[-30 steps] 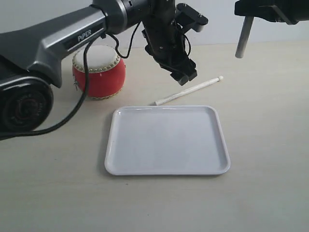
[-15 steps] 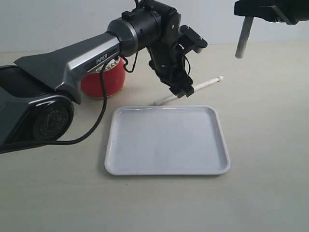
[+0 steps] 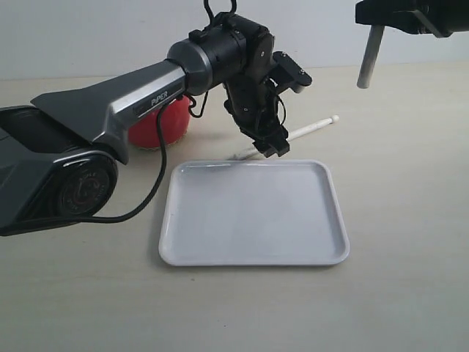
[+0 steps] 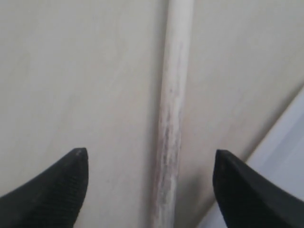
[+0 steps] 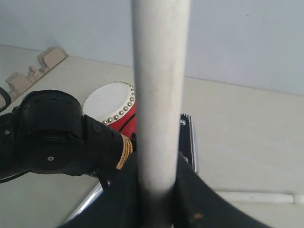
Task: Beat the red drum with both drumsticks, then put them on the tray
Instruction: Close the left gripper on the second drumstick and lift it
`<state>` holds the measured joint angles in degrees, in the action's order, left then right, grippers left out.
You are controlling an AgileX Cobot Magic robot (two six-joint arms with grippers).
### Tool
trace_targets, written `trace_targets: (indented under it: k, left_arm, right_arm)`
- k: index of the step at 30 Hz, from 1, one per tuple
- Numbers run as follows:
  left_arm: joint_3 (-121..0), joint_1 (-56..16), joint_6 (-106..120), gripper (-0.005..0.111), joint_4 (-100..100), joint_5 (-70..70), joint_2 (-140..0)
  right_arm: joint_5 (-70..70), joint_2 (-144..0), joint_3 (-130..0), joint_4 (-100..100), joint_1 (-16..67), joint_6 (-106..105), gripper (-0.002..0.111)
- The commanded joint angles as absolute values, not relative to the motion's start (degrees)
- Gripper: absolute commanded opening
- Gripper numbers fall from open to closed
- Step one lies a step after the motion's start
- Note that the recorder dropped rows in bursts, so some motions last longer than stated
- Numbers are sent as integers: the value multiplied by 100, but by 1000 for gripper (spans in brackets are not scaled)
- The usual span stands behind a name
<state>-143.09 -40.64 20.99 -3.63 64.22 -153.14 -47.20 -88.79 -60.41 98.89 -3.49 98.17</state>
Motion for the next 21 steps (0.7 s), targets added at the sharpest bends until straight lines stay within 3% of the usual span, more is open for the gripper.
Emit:
trace_targets:
  k: [1,13,15,21]
  left_arm:
    - [-14338,-4048,2186,70,-393,6438,-15368]
    - [-14338,-4059,2186,65,-406,6627,-15525]
    - [-14338,-4059,2199,58,-406,6758,-15539]
    - [-14338,-4059,2199,18,-406,6760,-15539]
  right_arm:
    - [-4834,-8824,-6087,9782,-366,9635,0]
    - [-5093,-8824,-6087,9643,-366,9418,0]
    - [-5093,-8824,-6087,9643,-366,9418,0]
    - [-5093,-8824,-6087,9633,-366,9416,0]
